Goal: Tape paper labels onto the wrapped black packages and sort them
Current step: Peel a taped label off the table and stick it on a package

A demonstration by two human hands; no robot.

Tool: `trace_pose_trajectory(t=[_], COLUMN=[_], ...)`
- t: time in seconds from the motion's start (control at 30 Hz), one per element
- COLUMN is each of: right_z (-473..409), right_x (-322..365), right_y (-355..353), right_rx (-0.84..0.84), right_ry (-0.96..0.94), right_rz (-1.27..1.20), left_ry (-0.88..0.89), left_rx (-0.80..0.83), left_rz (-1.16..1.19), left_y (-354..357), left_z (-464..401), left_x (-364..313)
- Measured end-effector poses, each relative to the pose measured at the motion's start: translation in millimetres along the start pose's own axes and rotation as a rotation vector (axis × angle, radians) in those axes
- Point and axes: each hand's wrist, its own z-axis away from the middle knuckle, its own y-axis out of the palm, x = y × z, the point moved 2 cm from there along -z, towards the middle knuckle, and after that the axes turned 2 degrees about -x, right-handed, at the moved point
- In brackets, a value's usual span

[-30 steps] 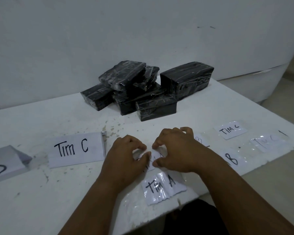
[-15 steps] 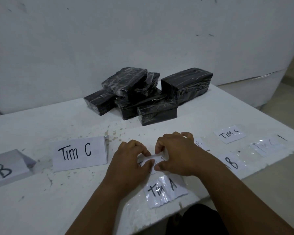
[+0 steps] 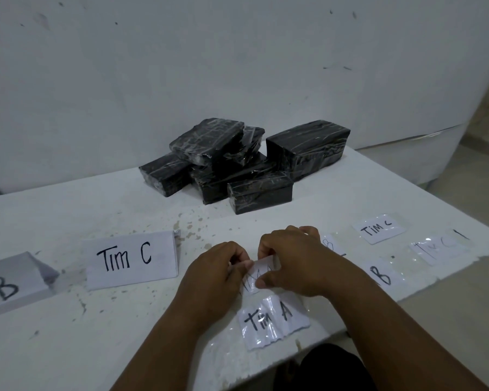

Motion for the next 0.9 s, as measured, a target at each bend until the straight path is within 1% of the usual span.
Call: trace_pose_trajectory(t=[0.23, 0.43, 0.7, 0.9], right_z=[3.6, 5.6, 7.9, 12.5], right_x=[-2.4, -4.2, -10.7, -28.3], right_y=[-2.4, -4.3, -5.3, -10.7], right_rx=[-0.026, -0.008, 0.012, 0.016], right_ry=[0.026, 0.040, 0.044, 0.061], right_rz=[-0.028, -0.009, 0.044, 0.009], left_ry=[0.056, 0.073, -0.004, -0.027], left_rx=[-0.019, -0.037, -0.072, -0.123], left_rz=[0.099, 0.131, 0.230, 0.295], left_y=[-4.1, -5.2, -4.9, -11.0], left_z=[0.5, 1.2, 3.4, 2.0], left_x=[-1.2, -3.0, -6.0, -13.2])
